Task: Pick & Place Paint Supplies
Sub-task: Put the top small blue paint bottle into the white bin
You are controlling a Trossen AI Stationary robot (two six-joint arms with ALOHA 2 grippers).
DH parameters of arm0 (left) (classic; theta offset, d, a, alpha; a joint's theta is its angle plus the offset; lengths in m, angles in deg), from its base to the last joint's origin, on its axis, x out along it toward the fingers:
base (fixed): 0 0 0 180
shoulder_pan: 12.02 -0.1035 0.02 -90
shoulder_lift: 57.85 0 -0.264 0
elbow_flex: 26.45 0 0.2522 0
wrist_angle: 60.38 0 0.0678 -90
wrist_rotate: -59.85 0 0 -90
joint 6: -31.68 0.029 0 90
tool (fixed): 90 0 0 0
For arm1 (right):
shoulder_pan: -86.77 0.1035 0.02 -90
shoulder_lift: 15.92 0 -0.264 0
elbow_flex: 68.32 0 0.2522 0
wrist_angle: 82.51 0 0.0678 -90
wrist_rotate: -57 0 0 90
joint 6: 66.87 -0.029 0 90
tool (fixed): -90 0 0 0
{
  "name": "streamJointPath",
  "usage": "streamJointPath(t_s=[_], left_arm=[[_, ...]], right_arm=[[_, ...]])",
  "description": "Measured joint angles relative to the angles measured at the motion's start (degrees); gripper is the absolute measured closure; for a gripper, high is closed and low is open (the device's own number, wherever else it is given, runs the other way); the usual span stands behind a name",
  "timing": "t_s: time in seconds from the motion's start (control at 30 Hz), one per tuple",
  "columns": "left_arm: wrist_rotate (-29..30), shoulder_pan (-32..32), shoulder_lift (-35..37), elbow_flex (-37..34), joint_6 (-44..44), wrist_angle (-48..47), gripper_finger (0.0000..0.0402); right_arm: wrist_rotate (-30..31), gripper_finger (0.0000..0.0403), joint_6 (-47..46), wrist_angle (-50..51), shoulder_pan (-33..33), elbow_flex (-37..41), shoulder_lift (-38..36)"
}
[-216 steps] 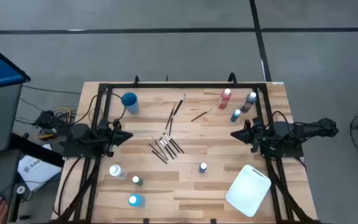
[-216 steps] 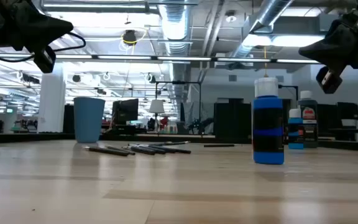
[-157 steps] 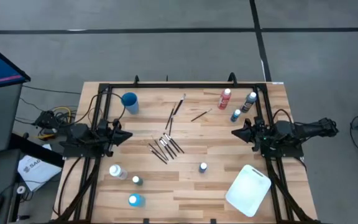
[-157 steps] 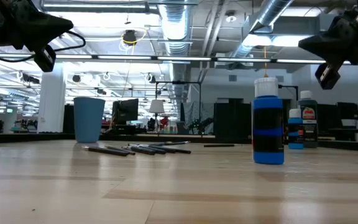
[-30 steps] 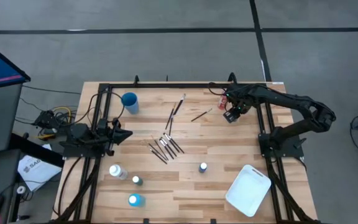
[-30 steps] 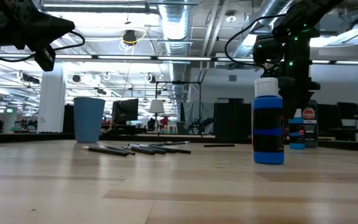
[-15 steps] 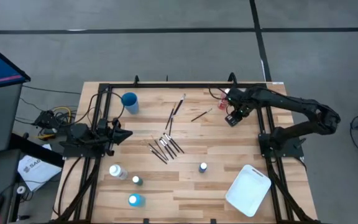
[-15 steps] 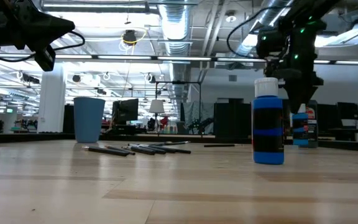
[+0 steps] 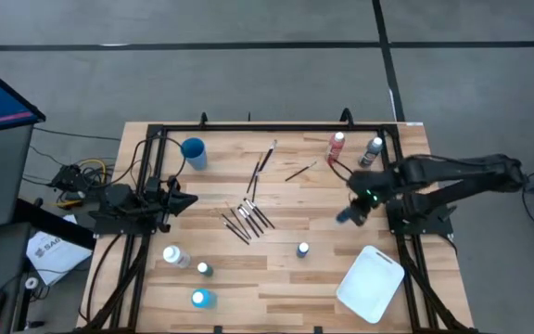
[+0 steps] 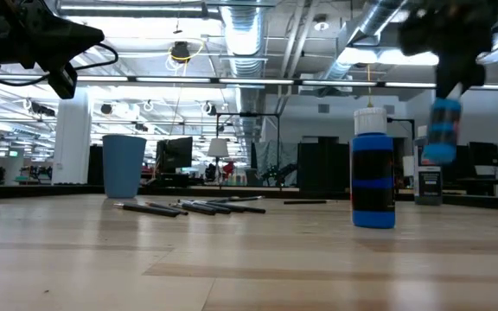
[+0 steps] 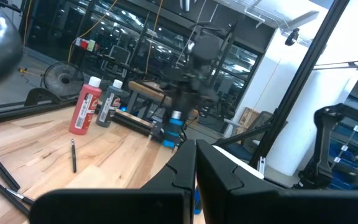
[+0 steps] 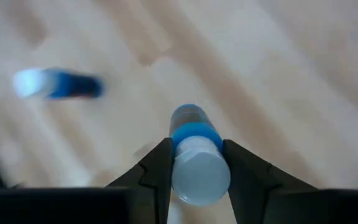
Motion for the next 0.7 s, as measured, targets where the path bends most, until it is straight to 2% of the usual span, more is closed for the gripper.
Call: streamJointPath(t_s=[0.17,0.37,0.7], left_arm=[[0.0,0.0,0.0,0.0,0.0,0.0,0.0398],[0.0,0.0,0.0,0.0,0.0,0.0,0.0398],[0.0,0.0,0.0,0.0,0.0,0.0,0.0398]], right_arm=[[0.0,0.0292,-10.2,-6.0,13.4,0.0,-2.7],[0.1,0.0292,-17.8,-14.4,25.4,-0.3,-2.4],[1.3,0.0291,-26.4,-3.1,36.3,-9.9,6.5]])
